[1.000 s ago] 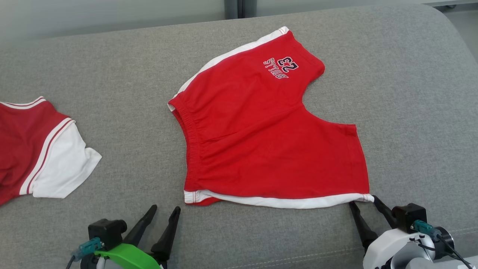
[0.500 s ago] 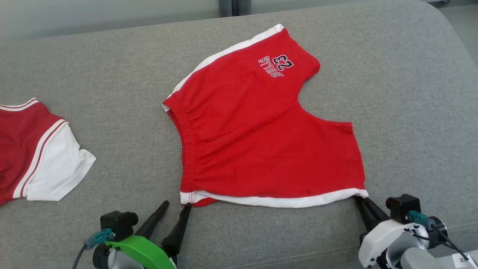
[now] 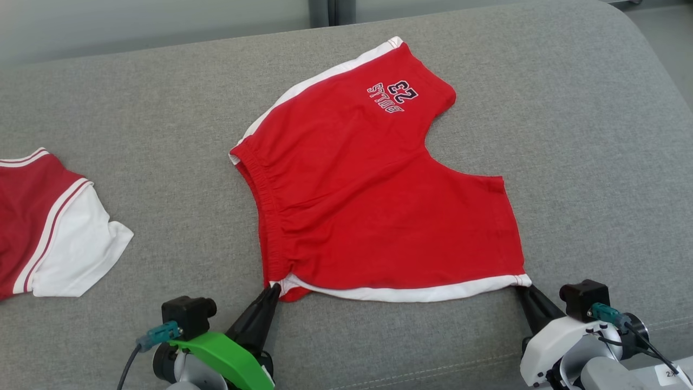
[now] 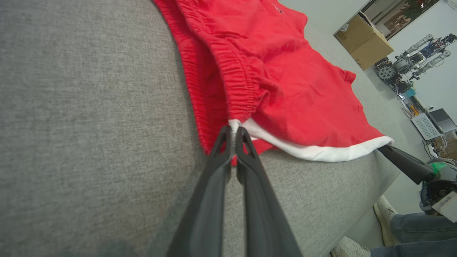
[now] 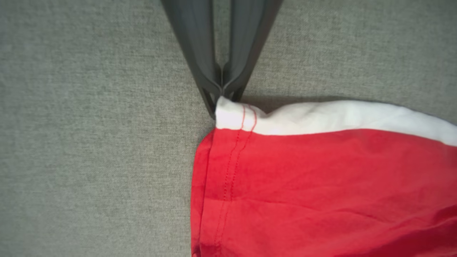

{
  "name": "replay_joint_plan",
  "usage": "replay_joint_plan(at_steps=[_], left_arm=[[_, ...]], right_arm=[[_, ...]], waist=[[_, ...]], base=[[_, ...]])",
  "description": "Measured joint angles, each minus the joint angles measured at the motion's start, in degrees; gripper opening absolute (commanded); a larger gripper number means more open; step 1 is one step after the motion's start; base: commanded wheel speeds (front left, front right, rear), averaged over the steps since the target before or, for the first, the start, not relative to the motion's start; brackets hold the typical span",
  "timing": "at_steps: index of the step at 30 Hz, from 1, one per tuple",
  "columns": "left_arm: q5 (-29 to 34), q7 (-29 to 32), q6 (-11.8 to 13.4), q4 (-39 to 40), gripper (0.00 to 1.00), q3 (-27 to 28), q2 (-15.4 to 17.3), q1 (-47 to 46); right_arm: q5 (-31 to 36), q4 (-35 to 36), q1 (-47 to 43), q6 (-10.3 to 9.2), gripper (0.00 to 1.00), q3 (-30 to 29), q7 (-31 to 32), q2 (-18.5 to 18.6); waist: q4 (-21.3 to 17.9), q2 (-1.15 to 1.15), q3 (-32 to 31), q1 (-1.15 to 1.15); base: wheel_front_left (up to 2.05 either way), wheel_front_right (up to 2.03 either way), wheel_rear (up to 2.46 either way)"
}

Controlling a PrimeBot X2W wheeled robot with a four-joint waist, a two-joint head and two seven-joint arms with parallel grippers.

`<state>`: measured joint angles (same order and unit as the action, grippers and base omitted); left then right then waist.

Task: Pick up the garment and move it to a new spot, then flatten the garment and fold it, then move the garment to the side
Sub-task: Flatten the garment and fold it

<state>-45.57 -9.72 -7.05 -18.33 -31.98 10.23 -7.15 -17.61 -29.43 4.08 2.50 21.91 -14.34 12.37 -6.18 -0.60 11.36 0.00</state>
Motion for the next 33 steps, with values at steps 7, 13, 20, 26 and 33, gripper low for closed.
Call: replay_joint_plan(at_steps=[7, 13, 20, 26, 33], left_arm=[[-1.7, 0.7, 0.0, 2.3, 0.00, -1.8, 1.7, 0.0], [-4.3, 4.3, 0.0, 6.6, 0.00, -3.3, 6.8, 1.1], [-8.3, 8.4, 0.0, 12.9, 0.00, -3.6, 12.3, 7.2], [-12.4, 11.1, 0.0, 19.6, 0.00, -3.5, 15.6, 10.1], [-18.6, 16.3, 0.0, 30.8, 0.00, -1.5, 20.0, 10.4]], right_arm=[[0.0, 0.5, 0.1, 0.53, 0.00, -0.3, 0.0, 0.2], [-0.4, 2.8, -1.5, 1.11, 0.00, -1.0, 0.0, 1.2], [-2.4, 5.4, -7.6, 1.70, 0.00, -2.0, 0.3, 4.3], [-4.9, 10.9, -9.5, 2.53, 0.00, -3.5, 1.2, 6.0], [-8.7, 21.0, -6.6, 4.07, 0.00, -3.1, 4.5, 7.1]], waist=[[0.0, 0.00, -0.1, 0.00], [0.0, 0.00, -0.3, 0.00], [-0.4, 0.00, 0.4, 0.00], [-1.1, 0.00, 1.1, 0.00], [-1.0, 0.00, 2.7, 0.00]], base=[[0.00, 0.00, 0.00], [0.00, 0.00, 0.00], [0.00, 0.00, 0.00], [0.00, 0.00, 0.00], [0.00, 0.00, 0.00]])
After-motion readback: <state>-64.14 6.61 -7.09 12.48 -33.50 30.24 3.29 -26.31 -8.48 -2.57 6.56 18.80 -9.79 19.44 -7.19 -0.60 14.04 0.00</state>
